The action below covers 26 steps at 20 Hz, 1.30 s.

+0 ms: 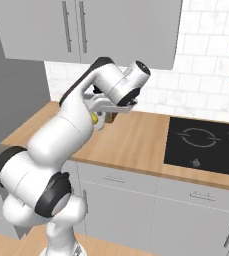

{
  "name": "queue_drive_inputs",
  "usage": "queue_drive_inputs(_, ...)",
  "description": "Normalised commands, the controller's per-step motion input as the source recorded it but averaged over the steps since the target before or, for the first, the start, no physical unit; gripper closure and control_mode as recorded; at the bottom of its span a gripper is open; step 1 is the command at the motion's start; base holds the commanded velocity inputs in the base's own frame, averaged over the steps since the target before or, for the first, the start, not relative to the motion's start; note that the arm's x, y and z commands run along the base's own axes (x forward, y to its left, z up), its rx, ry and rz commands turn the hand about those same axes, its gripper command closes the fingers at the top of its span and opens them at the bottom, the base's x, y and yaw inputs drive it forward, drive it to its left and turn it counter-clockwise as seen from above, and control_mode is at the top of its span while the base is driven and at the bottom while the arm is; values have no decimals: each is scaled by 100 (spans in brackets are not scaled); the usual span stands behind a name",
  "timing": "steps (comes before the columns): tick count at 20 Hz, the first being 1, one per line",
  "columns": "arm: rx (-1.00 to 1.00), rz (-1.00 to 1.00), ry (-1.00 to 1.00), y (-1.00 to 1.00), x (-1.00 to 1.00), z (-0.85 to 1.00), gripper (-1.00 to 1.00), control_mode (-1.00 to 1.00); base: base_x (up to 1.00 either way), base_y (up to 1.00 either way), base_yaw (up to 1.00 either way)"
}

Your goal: Take the meat container that has the shrimp and place it on the second highest rack of the freezer. Then take the vegetable container that has the lemon and cucumber and place it on the highest rack of the freezer.

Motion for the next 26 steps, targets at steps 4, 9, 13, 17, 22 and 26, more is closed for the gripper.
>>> queue_drive_inputs(4,-17,53,0,8,-68,32,100,-100,0,0,0)
queue_drive_inputs(9,-19,22,0,35,-78,15,100,-100,0,0,0)
queue_drive_inputs(13,-10,-14,0,41,-96,0,100,-100,0,0,0)
queue_drive_inputs(17,-3,-42,-6,30,-91,0,100,-100,0,0,0)
queue_drive_inputs(22,0,-35,-1,16,-44,0,100,-100,0,0,0)
queue_drive_inputs(26,0,-16,0,21,-29,-4,100,-100,0,0,0)
